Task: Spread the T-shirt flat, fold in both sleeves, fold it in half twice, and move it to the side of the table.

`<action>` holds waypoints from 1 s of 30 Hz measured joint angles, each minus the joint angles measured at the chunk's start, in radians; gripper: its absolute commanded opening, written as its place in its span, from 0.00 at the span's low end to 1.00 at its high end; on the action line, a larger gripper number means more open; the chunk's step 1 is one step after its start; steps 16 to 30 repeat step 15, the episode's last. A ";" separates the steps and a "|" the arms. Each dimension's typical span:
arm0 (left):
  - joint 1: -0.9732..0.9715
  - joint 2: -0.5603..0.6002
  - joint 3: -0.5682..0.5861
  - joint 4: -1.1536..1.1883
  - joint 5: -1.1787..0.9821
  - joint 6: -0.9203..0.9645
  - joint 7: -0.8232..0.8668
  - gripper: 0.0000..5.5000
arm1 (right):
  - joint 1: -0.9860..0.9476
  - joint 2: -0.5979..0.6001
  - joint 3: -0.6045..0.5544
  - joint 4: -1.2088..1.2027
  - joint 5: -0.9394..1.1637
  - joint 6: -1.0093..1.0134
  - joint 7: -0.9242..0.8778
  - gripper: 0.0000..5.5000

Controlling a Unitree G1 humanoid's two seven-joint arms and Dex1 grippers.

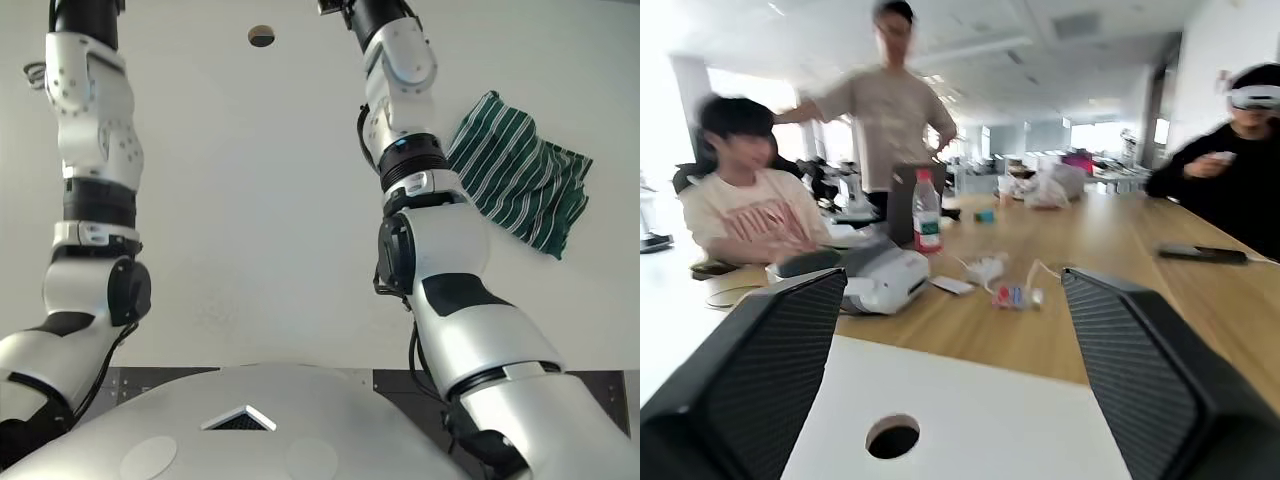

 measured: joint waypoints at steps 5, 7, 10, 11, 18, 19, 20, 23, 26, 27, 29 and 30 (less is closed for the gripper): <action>-0.006 -0.005 0.050 0.087 -0.045 -0.004 -0.115 0.68 | 0.033 0.007 -0.018 -0.100 0.036 -0.017 0.084 0.73; -0.006 -0.005 0.037 0.096 0.038 -0.074 -0.067 0.68 | 0.062 0.009 -0.038 -0.137 0.078 -0.018 0.154 0.73; -0.006 -0.006 0.018 0.104 0.155 -0.160 0.039 0.68 | 0.112 0.012 -0.019 -0.185 0.083 -0.025 0.216 0.73; -0.005 -0.011 0.016 0.105 0.165 -0.172 0.045 0.68 | 0.129 0.015 -0.009 -0.192 0.075 -0.025 0.221 0.73; 0.066 -0.046 0.014 0.088 0.137 -0.161 -0.012 0.68 | 0.243 0.042 0.025 -0.205 0.059 -0.044 0.255 0.65; 0.066 -0.046 0.014 0.088 0.137 -0.161 -0.012 0.68 | 0.243 0.042 0.025 -0.205 0.059 -0.044 0.255 0.65; 0.066 -0.046 0.014 0.088 0.137 -0.161 -0.012 0.68 | 0.243 0.042 0.025 -0.205 0.059 -0.044 0.255 0.65; 0.066 -0.046 0.014 0.088 0.137 -0.161 -0.012 0.68 | 0.243 0.042 0.025 -0.205 0.059 -0.044 0.255 0.65; 0.066 -0.046 0.014 0.088 0.137 -0.161 -0.012 0.68 | 0.243 0.042 0.025 -0.205 0.059 -0.044 0.255 0.65; 0.066 -0.046 0.014 0.088 0.137 -0.161 -0.012 0.68 | 0.243 0.042 0.025 -0.205 0.059 -0.044 0.255 0.65; 0.066 -0.046 0.014 0.088 0.137 -0.161 -0.012 0.68 | 0.243 0.042 0.025 -0.205 0.059 -0.044 0.255 0.65; 0.066 -0.046 0.014 0.088 0.137 -0.161 -0.012 0.68 | 0.243 0.042 0.025 -0.205 0.059 -0.044 0.255 0.65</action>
